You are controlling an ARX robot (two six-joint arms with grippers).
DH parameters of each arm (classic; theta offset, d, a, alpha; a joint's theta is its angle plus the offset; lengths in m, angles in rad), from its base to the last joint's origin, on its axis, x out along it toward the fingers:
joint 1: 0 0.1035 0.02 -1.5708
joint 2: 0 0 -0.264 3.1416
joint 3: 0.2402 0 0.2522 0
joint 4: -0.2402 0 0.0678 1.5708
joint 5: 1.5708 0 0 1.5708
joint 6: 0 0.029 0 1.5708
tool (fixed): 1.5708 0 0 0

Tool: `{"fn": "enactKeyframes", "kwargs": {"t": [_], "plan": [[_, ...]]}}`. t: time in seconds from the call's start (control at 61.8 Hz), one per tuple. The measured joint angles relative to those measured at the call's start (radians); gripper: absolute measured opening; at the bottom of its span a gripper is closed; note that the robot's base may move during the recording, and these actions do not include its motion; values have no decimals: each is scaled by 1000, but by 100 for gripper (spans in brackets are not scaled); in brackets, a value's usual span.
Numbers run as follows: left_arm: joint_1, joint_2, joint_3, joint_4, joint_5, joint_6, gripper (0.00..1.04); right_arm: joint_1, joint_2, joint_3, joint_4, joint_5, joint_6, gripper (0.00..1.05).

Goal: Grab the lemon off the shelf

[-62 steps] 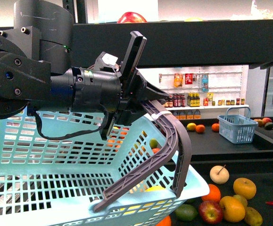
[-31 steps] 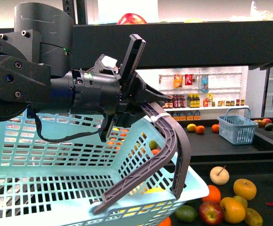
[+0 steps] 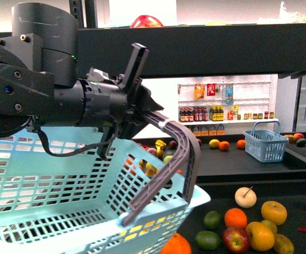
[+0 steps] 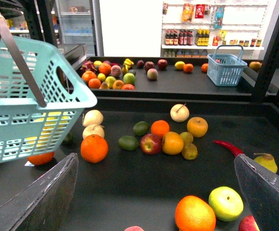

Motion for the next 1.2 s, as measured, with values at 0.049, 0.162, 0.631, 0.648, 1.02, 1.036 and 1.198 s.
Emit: {"fn": "enactKeyframes", "kwargs": {"t": [0.049, 0.162, 0.631, 0.648, 1.02, 1.036, 1.198], "plan": [[31, 0, 0, 39, -32, -41, 8, 0, 0, 0, 0, 0, 0, 97], [94, 0, 0, 105, -77, -107, 8, 0, 0, 0, 0, -1, 0, 97], [477, 40, -11, 378, -37, -352, 8, 0, 0, 0, 0, -1, 0, 97], [491, 45, -13, 386, -26, -356, 8, 0, 0, 0, 0, -1, 0, 97], [687, 153, -27, 584, 59, -472, 8, 0, 0, 0, 0, -1, 0, 97], [695, 162, -27, 593, 64, -475, 8, 0, 0, 0, 0, -1, 0, 97], [745, 215, -27, 659, 91, -505, 8, 0, 0, 0, 0, -1, 0, 97]]}}
